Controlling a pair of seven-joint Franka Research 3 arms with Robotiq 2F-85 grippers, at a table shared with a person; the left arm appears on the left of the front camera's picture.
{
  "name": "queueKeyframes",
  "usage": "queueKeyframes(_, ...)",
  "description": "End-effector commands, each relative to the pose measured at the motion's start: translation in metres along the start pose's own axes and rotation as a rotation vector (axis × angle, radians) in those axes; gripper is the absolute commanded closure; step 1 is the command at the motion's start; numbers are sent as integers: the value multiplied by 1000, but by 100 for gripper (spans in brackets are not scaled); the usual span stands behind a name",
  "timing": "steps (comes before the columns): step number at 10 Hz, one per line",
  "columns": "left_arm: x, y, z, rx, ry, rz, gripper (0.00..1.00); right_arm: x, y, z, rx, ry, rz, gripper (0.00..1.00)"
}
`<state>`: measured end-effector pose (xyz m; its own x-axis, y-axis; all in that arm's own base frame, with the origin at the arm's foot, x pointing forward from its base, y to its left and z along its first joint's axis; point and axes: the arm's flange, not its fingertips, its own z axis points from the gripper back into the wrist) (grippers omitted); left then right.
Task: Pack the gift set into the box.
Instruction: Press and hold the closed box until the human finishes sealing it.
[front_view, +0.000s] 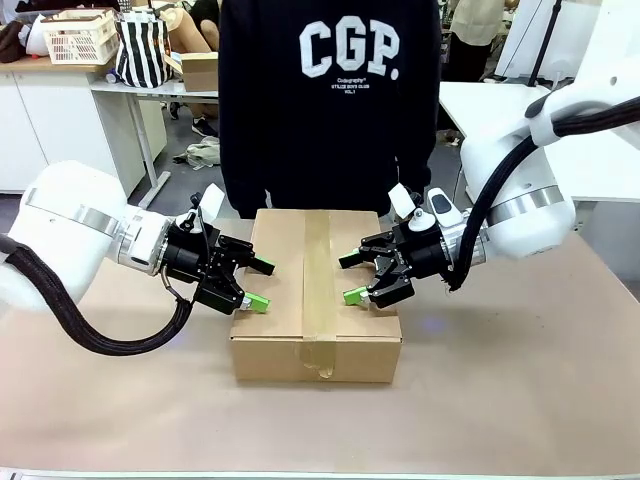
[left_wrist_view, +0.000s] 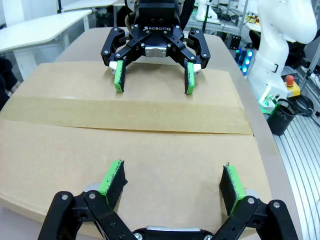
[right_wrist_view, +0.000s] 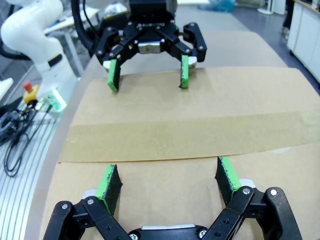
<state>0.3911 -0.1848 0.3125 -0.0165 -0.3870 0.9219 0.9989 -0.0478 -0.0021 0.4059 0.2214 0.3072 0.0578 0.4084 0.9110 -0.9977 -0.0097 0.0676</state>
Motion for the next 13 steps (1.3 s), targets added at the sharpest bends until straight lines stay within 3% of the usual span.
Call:
queueKeyframes(1, -4, -2, 0, -2, 0, 8, 0, -4, 0, -1, -3, 11, -2, 0)
queueKeyframes(3, 0, 0, 0, 0, 0, 0, 0, 0, 0, 0, 0, 0, 0, 0)
queueKeyframes(4, 14, -3, 12, -29, -13, 142, 0, 8, 8, 15, 72, -17, -231, 0)
queueKeyframes(5, 32, -11, 28, -67, -78, 202, 0, 17, 22, 34, 153, -31, -403, 0)
queueKeyframes(9, 66, -53, 71, -233, -67, 643, 0, 38, 72, 119, 54, 2, -711, 0)
queueKeyframes(11, 44, -75, 113, -90, -99, 837, 0, 15, 90, 170, -177, -117, -856, 0)
queueKeyframes(12, 25, -91, 139, 19, -180, 899, 0, -5, 95, 193, -217, -207, -894, 0)
queueKeyframes(13, 15, -101, 158, 114, -319, 864, 0, -18, 93, 198, -245, -238, -897, 0)
